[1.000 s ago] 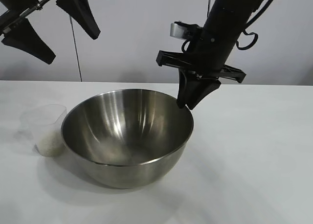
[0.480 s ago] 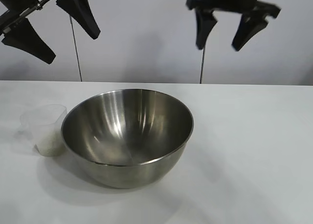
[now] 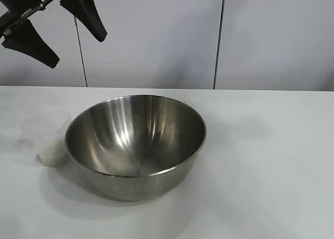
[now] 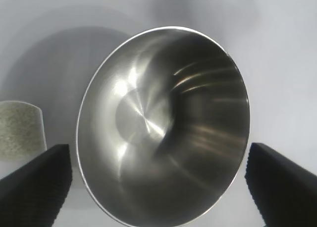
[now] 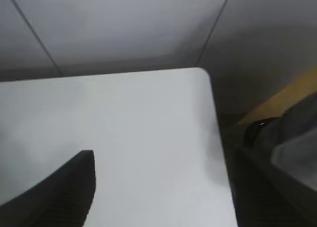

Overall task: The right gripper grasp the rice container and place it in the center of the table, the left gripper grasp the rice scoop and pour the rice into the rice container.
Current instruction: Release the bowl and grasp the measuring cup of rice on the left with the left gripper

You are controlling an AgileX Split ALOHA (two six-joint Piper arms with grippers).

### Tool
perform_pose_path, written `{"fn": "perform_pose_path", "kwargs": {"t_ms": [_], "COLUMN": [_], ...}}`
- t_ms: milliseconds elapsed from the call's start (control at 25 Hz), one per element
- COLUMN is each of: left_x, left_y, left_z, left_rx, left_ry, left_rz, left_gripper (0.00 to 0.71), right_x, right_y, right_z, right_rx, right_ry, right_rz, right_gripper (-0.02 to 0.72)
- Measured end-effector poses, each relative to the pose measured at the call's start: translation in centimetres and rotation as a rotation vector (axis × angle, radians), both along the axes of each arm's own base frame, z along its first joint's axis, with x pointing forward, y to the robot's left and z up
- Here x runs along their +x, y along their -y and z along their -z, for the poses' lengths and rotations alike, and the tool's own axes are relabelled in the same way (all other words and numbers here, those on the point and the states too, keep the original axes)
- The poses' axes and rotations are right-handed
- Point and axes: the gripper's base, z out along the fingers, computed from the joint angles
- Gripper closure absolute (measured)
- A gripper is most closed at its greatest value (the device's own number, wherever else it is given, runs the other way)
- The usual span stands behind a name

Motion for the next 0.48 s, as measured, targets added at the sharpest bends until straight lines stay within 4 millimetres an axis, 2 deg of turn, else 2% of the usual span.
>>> {"fn": "perform_pose_path", "kwargs": {"t_ms": [120,240,360,440,480], "left_x": [0.0,0.0,0.0,0.0,0.1], "left_y": [0.0,0.0,0.0,0.0,0.0], "left_z": [0.0,0.0,0.0,0.0,0.0], "left_rx": [0.0,0.0,0.0,0.0,0.0], "left_ry": [0.001,0.004,0.005,0.005,0.005], "left_rz": [-0.001,-0.002,-0.003,-0.003,-0.003], "left_gripper": [0.023,0.023,0.023,0.023,0.023], "right_x": [-6.9,-14.0,-20.8,-24.9,-26.2], "right_y": [-0.8,-2.3,-3.7,-4.6,-4.9], "right_z": [-2.3,-2.9,-1.5,0.6,2.0], "right_rx": [-0.021,-0.017,-0.009,-0.006,0.005], "right_ry": [0.128,0.261,0.373,0.447,0.46], "right_rz": [0.0,-0.045,-0.088,-0.112,-0.124], "right_gripper": [0.168,0.168,0.168,0.168,0.168]}}
